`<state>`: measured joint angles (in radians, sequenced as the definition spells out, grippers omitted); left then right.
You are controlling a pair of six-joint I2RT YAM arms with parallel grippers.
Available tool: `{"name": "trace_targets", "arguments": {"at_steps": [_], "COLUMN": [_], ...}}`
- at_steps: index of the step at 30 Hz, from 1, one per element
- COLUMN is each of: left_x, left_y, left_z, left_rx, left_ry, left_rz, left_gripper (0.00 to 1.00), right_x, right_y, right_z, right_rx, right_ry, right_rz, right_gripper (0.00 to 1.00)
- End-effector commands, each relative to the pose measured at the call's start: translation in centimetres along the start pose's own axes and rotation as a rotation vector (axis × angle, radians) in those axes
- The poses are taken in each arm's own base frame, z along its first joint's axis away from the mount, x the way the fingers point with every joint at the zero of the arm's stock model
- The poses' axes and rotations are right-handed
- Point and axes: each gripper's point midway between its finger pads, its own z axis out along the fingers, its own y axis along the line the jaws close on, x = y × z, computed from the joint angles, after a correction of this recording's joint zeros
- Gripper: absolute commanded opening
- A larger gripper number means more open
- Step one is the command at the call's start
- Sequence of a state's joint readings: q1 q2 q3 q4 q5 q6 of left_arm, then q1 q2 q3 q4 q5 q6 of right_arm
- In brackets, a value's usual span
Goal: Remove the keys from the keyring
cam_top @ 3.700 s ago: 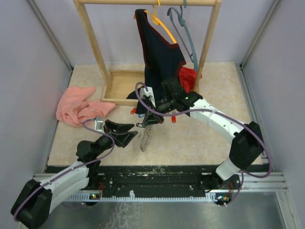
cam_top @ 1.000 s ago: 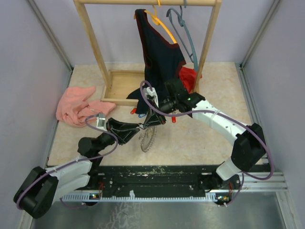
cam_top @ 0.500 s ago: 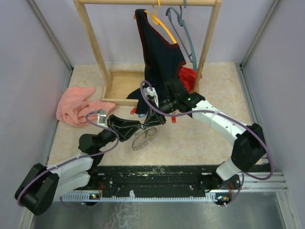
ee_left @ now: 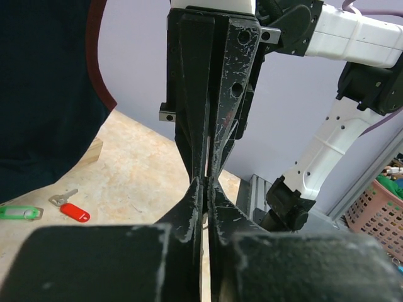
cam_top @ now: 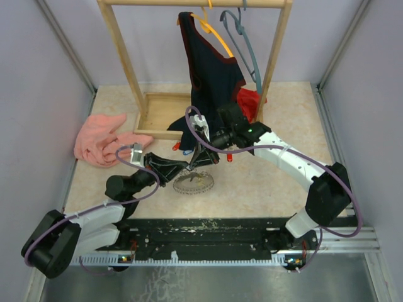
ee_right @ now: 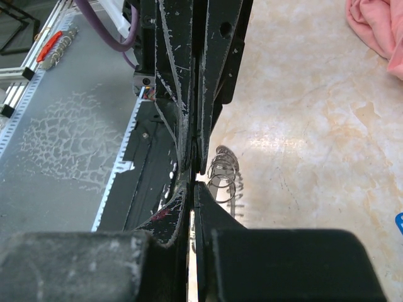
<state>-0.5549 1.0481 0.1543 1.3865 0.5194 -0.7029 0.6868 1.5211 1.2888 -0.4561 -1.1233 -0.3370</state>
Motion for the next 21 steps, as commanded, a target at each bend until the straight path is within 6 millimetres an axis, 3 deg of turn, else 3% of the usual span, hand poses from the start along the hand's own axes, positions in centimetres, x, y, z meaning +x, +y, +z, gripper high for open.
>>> {"name": "trace_targets", "arguments": {"at_steps": [1,11,21], "left_x": [-1.16,-1.34,-1.36], "left_y": [-1.02,-0.83,-0.8], "left_z": [0.61,0.36,0.28], "left_rx": [0.05,0.027,0.009], "left_ry": [-0.03,-0.04,-0.026], "left_rz": [0.034,0.034,0.033], "left_gripper": [0.0,0.0,0.0], "right_x": [-2.05,-2.18,-2.0], "right_y": [1.24,1.06,0.76], "right_z": [-0.29,-0.4,-0.5], "right_rx": [-0.04,-0.023,-0.001], "right_ry": [-0.051,-0.048,-0.036], "right_rz": [-0.082,-0.091,-0.107], "right_gripper": [0.0,0.0,0.23]}}
